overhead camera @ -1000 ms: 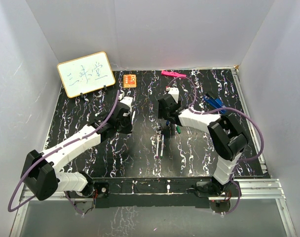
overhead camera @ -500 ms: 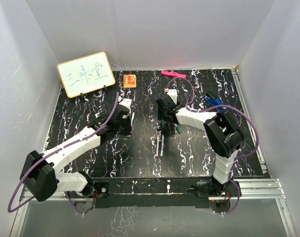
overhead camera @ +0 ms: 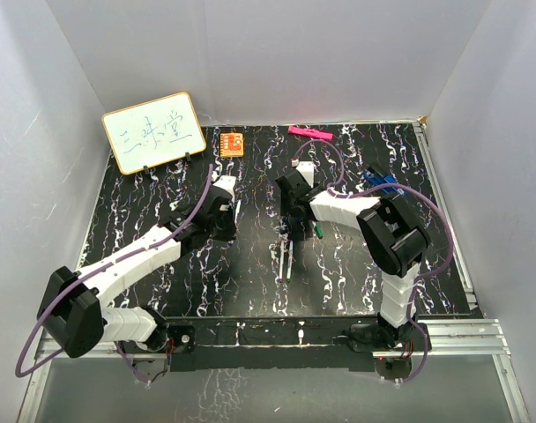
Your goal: Insert the pens into the pen caps
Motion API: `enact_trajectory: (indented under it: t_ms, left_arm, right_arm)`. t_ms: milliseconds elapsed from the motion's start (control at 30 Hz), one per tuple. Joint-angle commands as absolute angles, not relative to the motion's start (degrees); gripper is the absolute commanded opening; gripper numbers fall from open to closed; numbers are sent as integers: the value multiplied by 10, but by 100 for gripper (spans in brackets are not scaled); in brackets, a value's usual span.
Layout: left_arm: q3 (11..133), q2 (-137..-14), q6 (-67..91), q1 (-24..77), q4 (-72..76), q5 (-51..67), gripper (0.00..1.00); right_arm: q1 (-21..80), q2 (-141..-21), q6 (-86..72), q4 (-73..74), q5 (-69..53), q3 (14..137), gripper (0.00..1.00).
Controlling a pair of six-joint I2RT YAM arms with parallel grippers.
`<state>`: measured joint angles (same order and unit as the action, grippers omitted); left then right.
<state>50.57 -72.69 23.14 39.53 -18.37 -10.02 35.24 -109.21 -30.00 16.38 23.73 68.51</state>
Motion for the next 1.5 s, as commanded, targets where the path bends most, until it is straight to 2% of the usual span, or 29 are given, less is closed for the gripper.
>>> enact_trajectory:
  t_ms: [0,1167,1467]
  left_arm:
    - [500,-724,235,392,-179,-96,0]
    - [510,-748,222,385,-172,-77,0]
    - [507,-752,226,384,-169,-65,0]
  right_arm:
    - [355,-1096,-300,151,236,716,55]
    - [387,-1071,-348,190,211,633,48]
    - [387,-1090,-354,189,236,645,46]
